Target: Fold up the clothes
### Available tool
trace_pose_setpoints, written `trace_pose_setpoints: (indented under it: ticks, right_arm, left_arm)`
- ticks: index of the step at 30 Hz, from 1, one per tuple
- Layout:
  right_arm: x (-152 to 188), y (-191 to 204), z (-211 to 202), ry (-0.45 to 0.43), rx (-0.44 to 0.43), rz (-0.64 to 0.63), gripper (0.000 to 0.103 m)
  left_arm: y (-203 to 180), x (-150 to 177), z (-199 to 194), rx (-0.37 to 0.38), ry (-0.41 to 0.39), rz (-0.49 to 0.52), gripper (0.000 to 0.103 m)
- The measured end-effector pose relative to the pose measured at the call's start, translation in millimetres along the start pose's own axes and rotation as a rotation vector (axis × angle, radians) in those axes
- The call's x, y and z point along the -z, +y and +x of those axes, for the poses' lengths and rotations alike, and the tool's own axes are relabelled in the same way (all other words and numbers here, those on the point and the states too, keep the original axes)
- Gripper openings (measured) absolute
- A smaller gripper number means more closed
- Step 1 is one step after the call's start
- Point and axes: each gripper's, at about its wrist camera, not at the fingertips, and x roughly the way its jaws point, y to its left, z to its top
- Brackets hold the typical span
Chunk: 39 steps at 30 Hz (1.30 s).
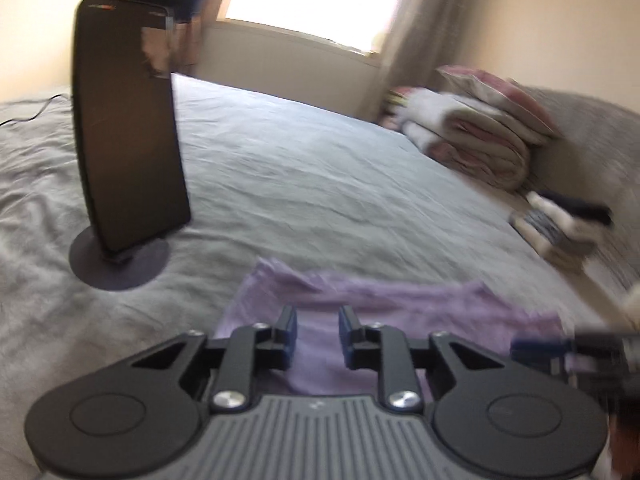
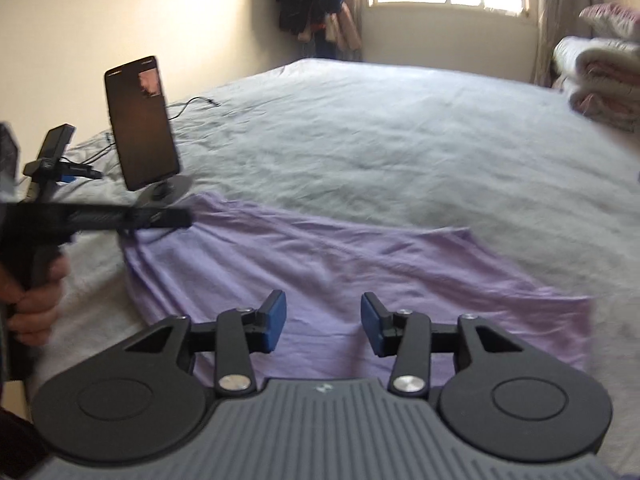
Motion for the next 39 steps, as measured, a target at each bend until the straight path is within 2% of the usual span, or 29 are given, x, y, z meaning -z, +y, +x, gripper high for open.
trace_pose_setpoints:
  ticks: [3, 7, 10, 12, 14, 19, 22, 24, 26, 31, 34, 39]
  right_arm:
    - [11, -12, -10, -0.008, 0.034, -0.043, 0.047]
    - [35, -26, -27, 0.0, 0.043, -0.114, 0.05]
    - [46, -36, -43, -0.006, 0.038, -0.138, 0.051]
    - [47, -44, -51, -0.001, 0.023, -0.123, 0.051]
    - [44, -53, -59, -0.007, 0.005, -0.096, 0.051]
    - [27, -72, -51, -0.032, -0.006, -0.056, 0.051]
    - [22, -81, -33, -0.011, 0.006, -0.041, 0.051]
    - [21, -89, -22, 0.003, 0.026, -0.033, 0.051]
    - [22, -104, -17, 0.013, 0.06, -0.012, 0.049]
    - [21, -128, -35, 0.017, 0.048, 0.152, 0.048]
    - [32, -138, -54, 0.062, -0.029, 0.294, 0.049]
    - [50, -153, -85, 0.137, -0.151, 0.526, 0.049]
  left_arm:
    - [13, 12, -7, 0.005, 0.024, 0.001, 0.021]
    - [33, 17, -19, 0.046, 0.006, -0.092, 0.016]
    - [30, 17, -23, 0.04, 0.01, -0.109, 0.016]
    - [20, 15, -26, 0.023, 0.01, -0.085, 0.019]
    - [6, 11, -27, 0.027, -0.005, -0.035, 0.028]
    - [-34, 12, -14, 0.131, 0.016, 0.071, 0.03]
    - [-52, 20, 3, 0.148, 0.081, 0.128, 0.032]
    - [-58, 26, 10, 0.128, 0.103, 0.176, 0.033]
    - [-56, 25, 10, 0.132, 0.109, 0.17, 0.033]
    - [-56, 21, 5, 0.136, 0.105, 0.163, 0.035]
    - [-63, 19, 2, 0.143, 0.1, 0.181, 0.039]
    - [-89, 15, -6, 0.229, 0.077, 0.222, 0.044]
